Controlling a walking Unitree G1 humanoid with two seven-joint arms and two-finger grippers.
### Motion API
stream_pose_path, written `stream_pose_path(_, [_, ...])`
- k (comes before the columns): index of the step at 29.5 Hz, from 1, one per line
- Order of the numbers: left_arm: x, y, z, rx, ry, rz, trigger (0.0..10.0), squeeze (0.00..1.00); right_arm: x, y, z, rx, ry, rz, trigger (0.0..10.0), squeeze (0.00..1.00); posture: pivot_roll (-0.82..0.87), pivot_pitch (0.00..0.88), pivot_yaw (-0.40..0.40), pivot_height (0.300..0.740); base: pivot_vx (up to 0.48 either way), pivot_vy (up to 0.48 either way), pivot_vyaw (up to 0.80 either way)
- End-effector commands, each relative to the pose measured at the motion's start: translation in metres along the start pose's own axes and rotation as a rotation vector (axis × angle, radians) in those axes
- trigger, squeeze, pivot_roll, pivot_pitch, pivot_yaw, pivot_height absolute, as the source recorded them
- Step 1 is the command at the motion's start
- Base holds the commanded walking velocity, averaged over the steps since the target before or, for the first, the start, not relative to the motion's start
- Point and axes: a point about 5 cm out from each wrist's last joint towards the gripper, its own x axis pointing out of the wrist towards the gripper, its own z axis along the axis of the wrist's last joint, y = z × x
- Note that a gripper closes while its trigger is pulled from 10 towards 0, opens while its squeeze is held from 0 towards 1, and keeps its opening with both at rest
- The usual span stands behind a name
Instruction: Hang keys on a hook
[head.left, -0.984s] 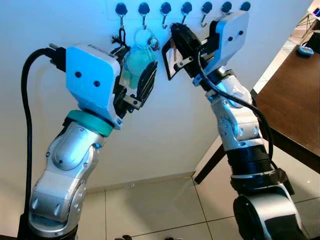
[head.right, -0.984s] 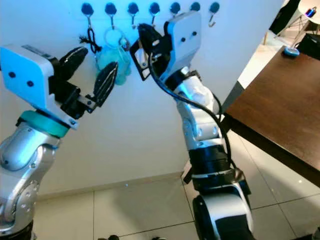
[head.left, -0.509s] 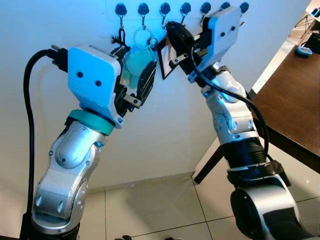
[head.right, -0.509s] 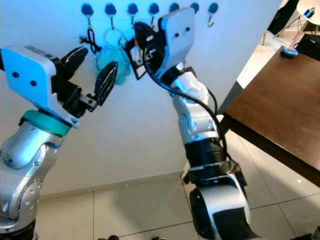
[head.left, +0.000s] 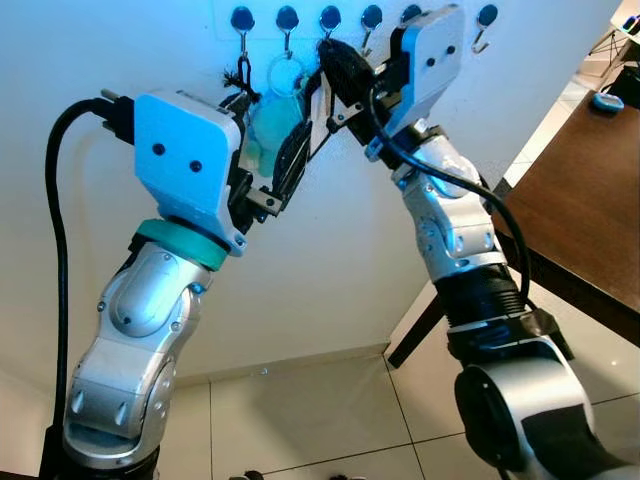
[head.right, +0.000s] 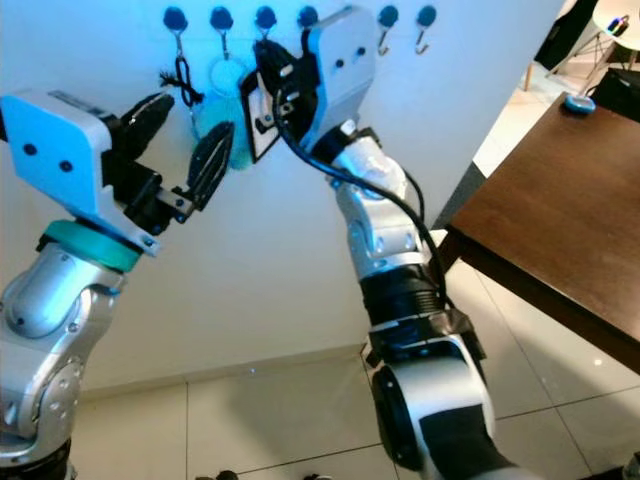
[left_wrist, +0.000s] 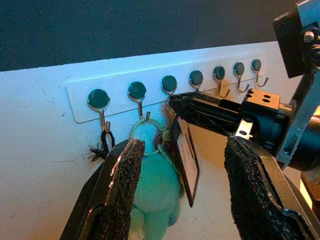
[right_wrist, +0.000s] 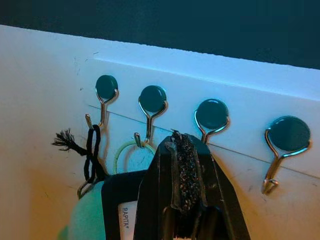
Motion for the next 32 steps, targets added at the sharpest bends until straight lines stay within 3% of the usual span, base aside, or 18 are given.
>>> stream_pose_path(1, [-0.0026,-0.0011,0.0003,0.009,0.004,0.001,10.0,0.0,0.0042,0.0013,0.0043,-0.002,-0.02,0.009,10.0,0.0,-0.02,0.077,0.024,0.74,0.0,0.0,0.0])
stream_pose_path(13, [-0.0031,-0.0023,-0.0006,0.008,0.01,0.002,10.0,0.0,0.0102,0.0001,0.0076,0.003,-0.041,0.006,10.0,0.0,-0.02,0.082,0.023,0.74,0.0,0.0,0.0])
stream_pose_path(32, [-0.0033,-0.0021,-0.0007,0.006,0.012,0.003,10.0,0.0,0.0041,0.0009,0.0042,0.0,-0.035,0.003,10.0,0.0,-0.02,0.09,0.03,0.74,0.0,0.0,0.0])
